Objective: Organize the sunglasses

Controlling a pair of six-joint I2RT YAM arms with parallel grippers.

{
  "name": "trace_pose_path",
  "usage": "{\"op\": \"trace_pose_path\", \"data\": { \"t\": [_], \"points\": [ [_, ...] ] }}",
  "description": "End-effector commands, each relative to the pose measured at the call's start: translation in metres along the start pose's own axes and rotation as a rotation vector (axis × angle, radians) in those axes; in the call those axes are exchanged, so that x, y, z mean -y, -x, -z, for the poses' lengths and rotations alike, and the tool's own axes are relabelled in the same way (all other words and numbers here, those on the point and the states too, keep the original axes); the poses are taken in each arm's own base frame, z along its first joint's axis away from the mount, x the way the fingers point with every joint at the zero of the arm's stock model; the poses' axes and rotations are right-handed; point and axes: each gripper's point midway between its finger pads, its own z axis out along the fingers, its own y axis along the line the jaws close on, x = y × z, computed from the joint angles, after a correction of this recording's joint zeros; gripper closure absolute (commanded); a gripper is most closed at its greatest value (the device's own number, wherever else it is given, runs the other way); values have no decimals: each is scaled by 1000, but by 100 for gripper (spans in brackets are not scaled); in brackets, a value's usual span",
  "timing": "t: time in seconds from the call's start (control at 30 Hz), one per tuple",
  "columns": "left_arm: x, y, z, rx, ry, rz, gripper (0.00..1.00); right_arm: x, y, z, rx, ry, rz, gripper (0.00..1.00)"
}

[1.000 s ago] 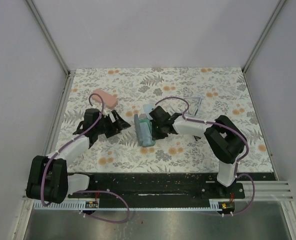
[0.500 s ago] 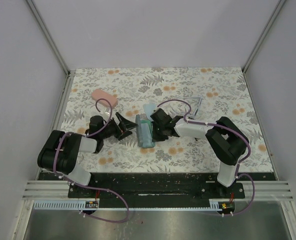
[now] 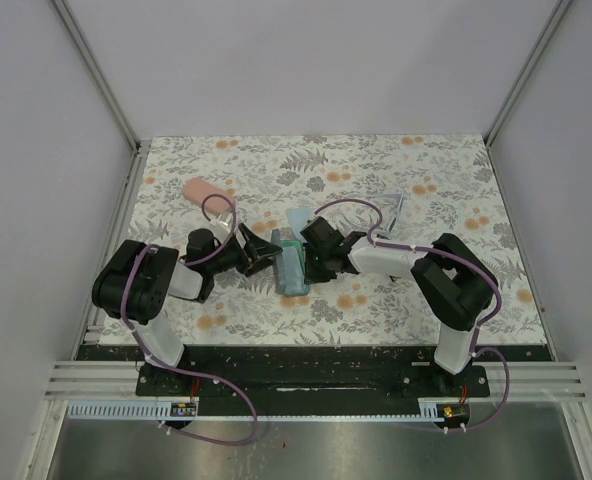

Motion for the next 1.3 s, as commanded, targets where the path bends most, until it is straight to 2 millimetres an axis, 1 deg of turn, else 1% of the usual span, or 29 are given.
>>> {"op": "trace_pose_path", "data": {
  "t": [0.0,0.07,0.13,0.17,0.2,0.23,0.33,0.37,0.47,0.5,0.57,0.63,0.73,0.77,0.87,0.93,1.0,1.07,1.13,1.2,1.27],
  "points": [
    [16,9,-8,0,-87,-64,17,-23,11,12,27,63,-9,99],
    [15,9,-10,-5,-95,-57,20,-24,11,13,28,65,-9,99],
    [15,9,-11,-8,-101,-52,25,-26,12,15,29,68,-6,95],
    [16,10,-12,-7,-104,-54,27,-25,12,16,30,67,-4,87],
    [15,8,-11,-14,-107,-54,29,-26,13,18,37,67,-3,76],
    [16,8,-11,-16,-113,-57,31,-25,14,20,42,64,-1,71],
    [15,7,-12,-23,-116,-60,35,-25,21,32,71,55,10,64],
    [15,6,-11,-24,-116,-62,36,-21,28,35,102,27,17,61],
    [14,4,-11,-33,-115,-63,37,-18,40,54,144,-5,35,52],
    [14,4,-11,-35,-117,-64,38,-15,44,60,161,-17,41,48],
    [15,2,-10,-41,-119,-63,39,-7,52,71,191,-50,53,38],
    [15,1,-9,-47,-117,-70,39,10,65,82,233,-105,41,29],
    [12,0,-8,-52,-96,-78,40,46,91,99,289,-177,-20,22],
    [11,-1,-8,-55,-87,-79,40,59,100,105,305,-201,-48,22],
    [11,0,-6,-55,-72,-89,40,107,128,118,372,-345,-135,23],
    [11,1,-6,-57,-62,-94,40,133,142,124,399,-442,-174,24],
    [9,1,-6,-60,-44,-95,40,153,158,130,417,-500,-220,25],
    [9,1,-5,-65,-33,-102,40,169,168,128,414,-518,-254,26],
    [9,1,-5,-67,-21,-113,40,183,174,122,395,-530,-280,27],
    [7,0,-4,-78,-3,-112,40,192,177,117,377,-541,-280,28],
    [6,0,-3,-87,10,-120,40,197,177,108,344,-545,-245,29]
  ]
}}
